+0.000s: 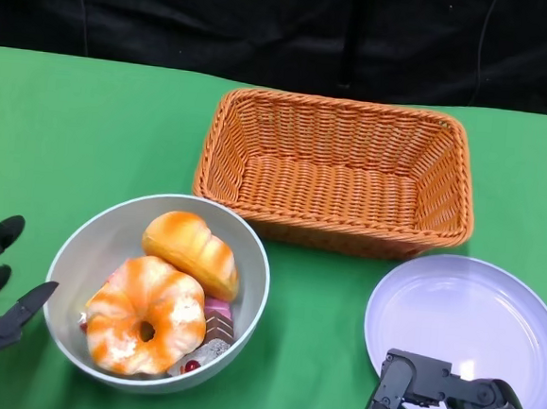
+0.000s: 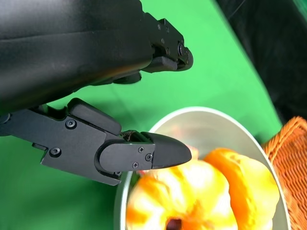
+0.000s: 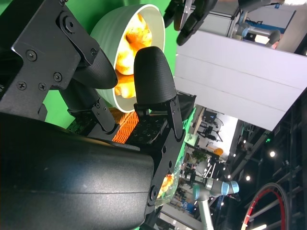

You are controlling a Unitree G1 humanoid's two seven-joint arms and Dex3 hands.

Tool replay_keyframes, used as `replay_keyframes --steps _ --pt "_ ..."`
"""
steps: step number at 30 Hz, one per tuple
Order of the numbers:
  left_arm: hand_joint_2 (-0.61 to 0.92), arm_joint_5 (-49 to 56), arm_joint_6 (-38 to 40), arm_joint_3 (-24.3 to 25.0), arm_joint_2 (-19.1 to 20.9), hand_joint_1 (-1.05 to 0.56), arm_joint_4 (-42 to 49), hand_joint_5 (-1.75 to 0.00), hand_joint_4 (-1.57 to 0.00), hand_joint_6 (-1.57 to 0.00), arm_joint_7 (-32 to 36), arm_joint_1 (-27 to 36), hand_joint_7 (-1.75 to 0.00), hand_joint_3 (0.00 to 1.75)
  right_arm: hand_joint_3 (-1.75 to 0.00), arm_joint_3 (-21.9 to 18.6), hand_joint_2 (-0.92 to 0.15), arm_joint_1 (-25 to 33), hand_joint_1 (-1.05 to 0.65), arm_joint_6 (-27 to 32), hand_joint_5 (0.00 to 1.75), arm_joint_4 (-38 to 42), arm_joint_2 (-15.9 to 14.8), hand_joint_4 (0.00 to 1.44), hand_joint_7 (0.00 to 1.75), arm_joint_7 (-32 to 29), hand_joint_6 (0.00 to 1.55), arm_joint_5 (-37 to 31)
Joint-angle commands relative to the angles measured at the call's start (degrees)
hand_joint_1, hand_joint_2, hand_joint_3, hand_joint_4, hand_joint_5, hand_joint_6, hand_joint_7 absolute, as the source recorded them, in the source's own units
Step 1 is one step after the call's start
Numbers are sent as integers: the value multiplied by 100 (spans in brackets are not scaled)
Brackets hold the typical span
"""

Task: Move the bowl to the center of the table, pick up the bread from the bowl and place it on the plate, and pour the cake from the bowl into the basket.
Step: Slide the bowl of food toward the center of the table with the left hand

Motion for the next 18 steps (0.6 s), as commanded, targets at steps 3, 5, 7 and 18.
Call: replay_keyframes --steps 3,5,7,18 --pt "92 -1042 1183 347 100 -73 125 -1 -17 -11 -457 -416 0 43 -175 -61 -14 52 6 -17 175 -150 -58 97 147 -22 89 -81" --pt "92 -1142 1293 338 141 -73 101 -1 -17 -11 -436 -431 0 42 -175 -62 -14 55 6 -12 175 -155 -59 97 147 -22 89 -83" --pt "92 -1645 1729 485 75 -68 108 -1 -14 -14 -609 -581 -1 45 -175 -54 -15 72 6 19 175 -178 -62 96 147 -7 89 -51" --pt "92 -2983 2895 593 0 -70 -475 -2 -15 -12 -777 -618 0 32 -175 -36 -16 92 9 56 175 -267 -108 96 147 54 89 38"
